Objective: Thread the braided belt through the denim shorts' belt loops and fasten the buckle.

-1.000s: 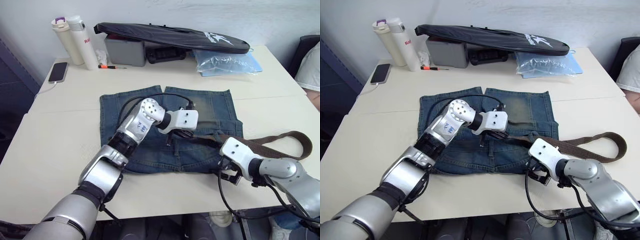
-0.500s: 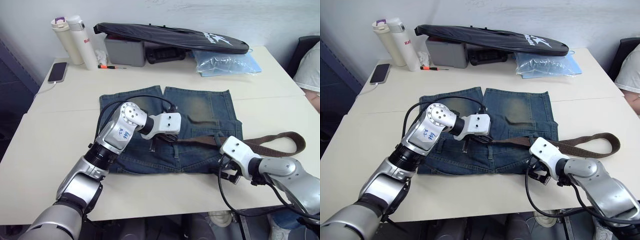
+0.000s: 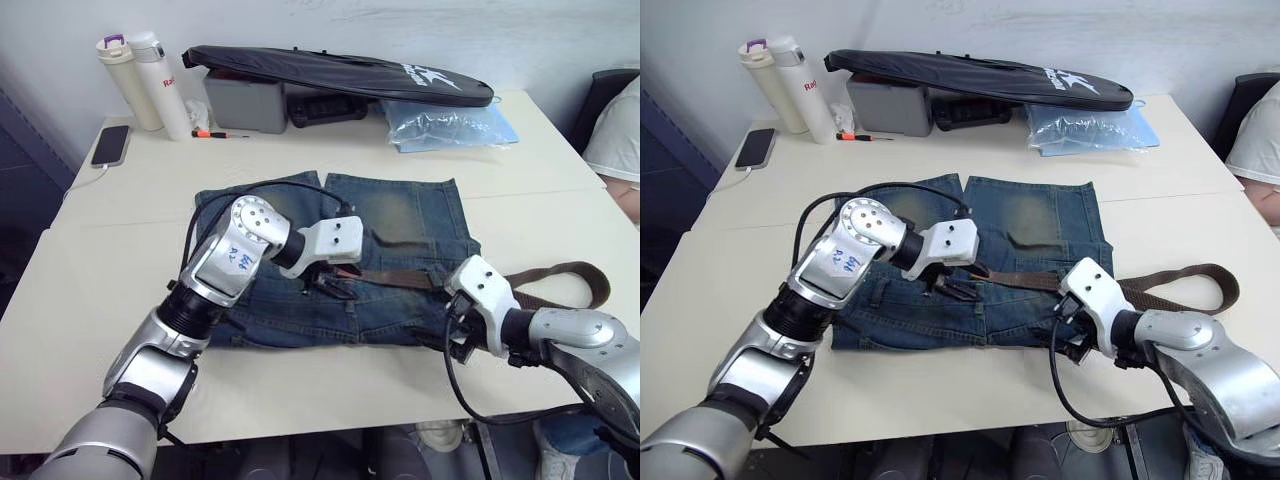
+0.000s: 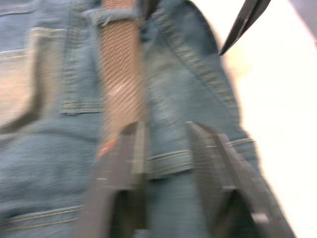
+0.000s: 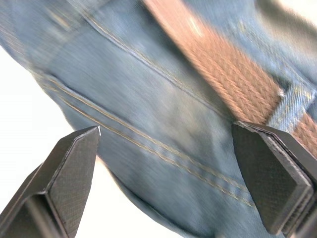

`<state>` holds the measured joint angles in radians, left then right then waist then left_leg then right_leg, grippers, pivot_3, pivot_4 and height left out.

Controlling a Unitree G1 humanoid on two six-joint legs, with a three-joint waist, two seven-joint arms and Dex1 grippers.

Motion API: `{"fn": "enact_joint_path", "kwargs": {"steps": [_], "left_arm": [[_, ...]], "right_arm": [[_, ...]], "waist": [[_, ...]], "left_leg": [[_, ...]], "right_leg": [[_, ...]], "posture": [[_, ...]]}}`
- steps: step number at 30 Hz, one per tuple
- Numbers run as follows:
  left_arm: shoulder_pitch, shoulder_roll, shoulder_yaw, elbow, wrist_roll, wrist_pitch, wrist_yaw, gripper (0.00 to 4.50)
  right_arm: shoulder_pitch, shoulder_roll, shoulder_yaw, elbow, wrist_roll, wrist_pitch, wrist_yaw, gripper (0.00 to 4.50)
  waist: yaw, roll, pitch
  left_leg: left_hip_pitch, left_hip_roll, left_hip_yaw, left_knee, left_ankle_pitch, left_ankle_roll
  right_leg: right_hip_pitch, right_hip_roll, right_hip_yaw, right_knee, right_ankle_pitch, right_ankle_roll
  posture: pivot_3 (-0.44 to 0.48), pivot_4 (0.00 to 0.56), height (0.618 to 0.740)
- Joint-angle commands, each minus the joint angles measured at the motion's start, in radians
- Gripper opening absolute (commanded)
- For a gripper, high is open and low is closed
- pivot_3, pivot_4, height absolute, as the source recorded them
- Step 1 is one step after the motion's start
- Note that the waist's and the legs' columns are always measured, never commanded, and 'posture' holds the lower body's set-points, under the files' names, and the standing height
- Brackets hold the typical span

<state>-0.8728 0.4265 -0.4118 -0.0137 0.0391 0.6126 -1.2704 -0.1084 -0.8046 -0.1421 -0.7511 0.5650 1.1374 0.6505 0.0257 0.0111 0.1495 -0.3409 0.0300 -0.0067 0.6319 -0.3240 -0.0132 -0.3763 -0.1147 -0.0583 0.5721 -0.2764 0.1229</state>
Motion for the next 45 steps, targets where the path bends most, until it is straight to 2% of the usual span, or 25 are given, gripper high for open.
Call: {"fn": "enact_joint_path", "kwargs": {"steps": [1,3,4,5,10,15,18,24,28,38,45], "left_arm": [[-0.02,0.055,0.032,-0.053,-0.053,0.038,-0.033,3.7],[-0.017,0.083,0.049,-0.063,-0.09,0.066,-0.045,4.48],[-0.016,0.091,0.054,-0.066,-0.103,0.075,-0.047,4.48],[-0.013,0.107,0.065,-0.068,-0.115,0.085,-0.049,4.48],[0.024,0.171,0.117,-0.1,-0.183,0.123,-0.04,4.48],[0.073,0.213,0.203,-0.135,-0.244,0.181,0.01,4.48],[0.11,0.248,0.232,-0.153,-0.26,0.189,0.042,4.48],[0.163,0.255,0.252,-0.23,-0.296,0.231,0.119,4.48],[0.17,0.257,0.258,-0.26,-0.32,0.267,0.167,4.48],[0.219,0.305,0.258,-0.333,-0.35,0.296,0.224,4.48],[0.231,0.309,0.252,-0.356,-0.368,0.303,0.259,4.48]], "right_arm": [[0.019,0.043,-0.082,-0.075,0.117,0.062,-0.007,4.5],[0.031,0.092,-0.112,-0.081,0.164,0.091,-0.039,4.5],[0.032,0.109,-0.122,-0.081,0.18,0.1,-0.052,4.5],[0.041,0.173,-0.129,-0.08,0.181,0.098,-0.106,4.5],[0.042,0.571,-0.23,-0.018,0.305,0.148,-0.366,4.5],[0.033,0.81,-0.337,0.064,0.49,0.174,-0.583,4.5],[0.028,0.877,-0.386,0.141,0.628,0.14,-0.718,4.5],[-0.016,0.912,-0.385,0.286,0.855,-0.013,-0.957,4.5],[-0.019,0.888,-0.341,0.332,0.952,-0.108,-1.062,4.5],[0.004,0.801,-0.217,0.392,1.04,-0.227,-1.16,4.5],[-0.016,0.777,-0.14,0.453,1.014,-0.284,-1.19,4.5]], "waist": [[0.0,0.0,0.0],[0.001,0.0,0.0],[0.001,0.0,0.0],[0.001,0.0,0.0],[-0.003,0.001,-0.001],[-0.005,0.002,-0.001],[-0.007,0.002,-0.001],[-0.012,0.003,0.0],[-0.022,0.003,0.0],[-0.032,0.003,0.0],[-0.032,0.003,0.0]], "left_leg": [[0.0,0.0,0.0,0.0,0.0,0.0],[0.0,0.0,0.0,0.0,-0.001,0.001],[0.0,0.0,0.0,0.0,-0.001,0.002],[0.0,0.0,0.0,0.0,-0.001,0.002],[0.001,0.001,-0.001,-0.002,-0.001,0.002],[0.002,0.001,0.0,-0.002,-0.001,0.002],[0.003,0.001,0.0,-0.003,-0.001,0.002],[0.003,0.001,0.001,-0.003,-0.001,0.002],[0.004,0.001,0.002,-0.005,-0.001,0.002],[0.005,0.001,0.003,-0.007,-0.001,0.002],[0.005,0.001,0.003,-0.006,-0.001,0.002]], "right_leg": [[0.0,0.0,0.0,0.0,0.0,0.0],[0.0,0.0,0.0,0.0,0.0,0.0],[0.0,0.0,0.0,0.0,0.0,0.0],[0.0,0.0,0.0,0.0,0.0,-0.001],[-0.001,0.0,0.0,0.003,-0.001,-0.002],[-0.002,0.001,0.002,0.005,-0.001,-0.003],[-0.002,0.001,0.003,0.005,-0.001,-0.003],[-0.002,0.0,0.005,0.005,-0.001,-0.003],[-0.002,0.0,0.005,0.005,-0.002,-0.003],[-0.003,0.001,0.007,0.004,-0.002,-0.003],[-0.003,0.001,0.007,0.004,-0.002,-0.003]], "posture": [[0.0,0.15,0.74],[0.0,0.15,0.74],[0.0,0.15,0.74],[0.0,0.15,0.74],[0.0,0.15,0.74],[0.0,0.15,0.74],[0.0,0.15,0.74],[0.0,0.15,0.74],[0.0,0.15,0.74],[0.0,0.15,0.74],[0.0,0.15,0.74]]}}
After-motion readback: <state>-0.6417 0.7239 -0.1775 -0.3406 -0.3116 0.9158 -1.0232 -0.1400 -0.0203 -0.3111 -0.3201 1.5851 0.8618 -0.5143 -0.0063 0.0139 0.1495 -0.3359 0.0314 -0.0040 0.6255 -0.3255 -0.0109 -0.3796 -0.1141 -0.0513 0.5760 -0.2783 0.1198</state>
